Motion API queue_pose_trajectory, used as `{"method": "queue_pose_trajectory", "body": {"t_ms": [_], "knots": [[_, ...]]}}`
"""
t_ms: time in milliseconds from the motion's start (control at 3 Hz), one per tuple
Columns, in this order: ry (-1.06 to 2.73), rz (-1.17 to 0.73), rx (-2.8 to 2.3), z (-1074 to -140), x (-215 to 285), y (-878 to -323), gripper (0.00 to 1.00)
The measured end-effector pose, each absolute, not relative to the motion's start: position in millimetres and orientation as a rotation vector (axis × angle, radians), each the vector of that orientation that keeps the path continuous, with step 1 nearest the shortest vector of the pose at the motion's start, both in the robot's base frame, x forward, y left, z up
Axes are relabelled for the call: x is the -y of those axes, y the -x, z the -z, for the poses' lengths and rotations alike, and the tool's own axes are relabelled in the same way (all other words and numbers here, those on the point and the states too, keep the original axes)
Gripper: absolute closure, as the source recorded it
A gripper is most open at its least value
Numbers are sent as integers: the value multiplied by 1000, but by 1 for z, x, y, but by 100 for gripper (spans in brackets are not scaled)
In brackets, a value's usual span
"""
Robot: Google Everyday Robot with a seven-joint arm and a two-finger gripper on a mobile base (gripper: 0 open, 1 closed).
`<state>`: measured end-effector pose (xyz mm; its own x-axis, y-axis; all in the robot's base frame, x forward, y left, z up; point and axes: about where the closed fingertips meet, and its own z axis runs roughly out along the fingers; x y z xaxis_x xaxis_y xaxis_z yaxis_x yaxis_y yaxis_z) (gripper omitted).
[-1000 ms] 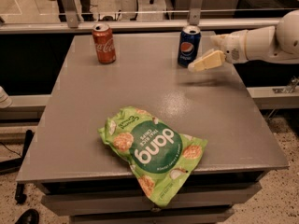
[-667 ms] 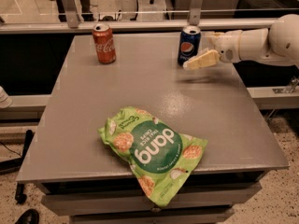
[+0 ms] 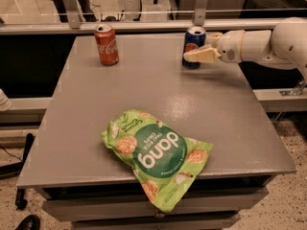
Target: Move pepsi can near green rice chip bag
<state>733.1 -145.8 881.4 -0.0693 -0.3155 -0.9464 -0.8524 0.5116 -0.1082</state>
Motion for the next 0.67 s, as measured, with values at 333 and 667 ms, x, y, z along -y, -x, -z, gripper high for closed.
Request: {"method": "queue_pose_trajectory", "body": {"t_ms": [333, 667], "knots": [[987, -657, -1652, -884, 144, -723, 60], [979, -751, -1668, -883, 139, -703, 83]]}}
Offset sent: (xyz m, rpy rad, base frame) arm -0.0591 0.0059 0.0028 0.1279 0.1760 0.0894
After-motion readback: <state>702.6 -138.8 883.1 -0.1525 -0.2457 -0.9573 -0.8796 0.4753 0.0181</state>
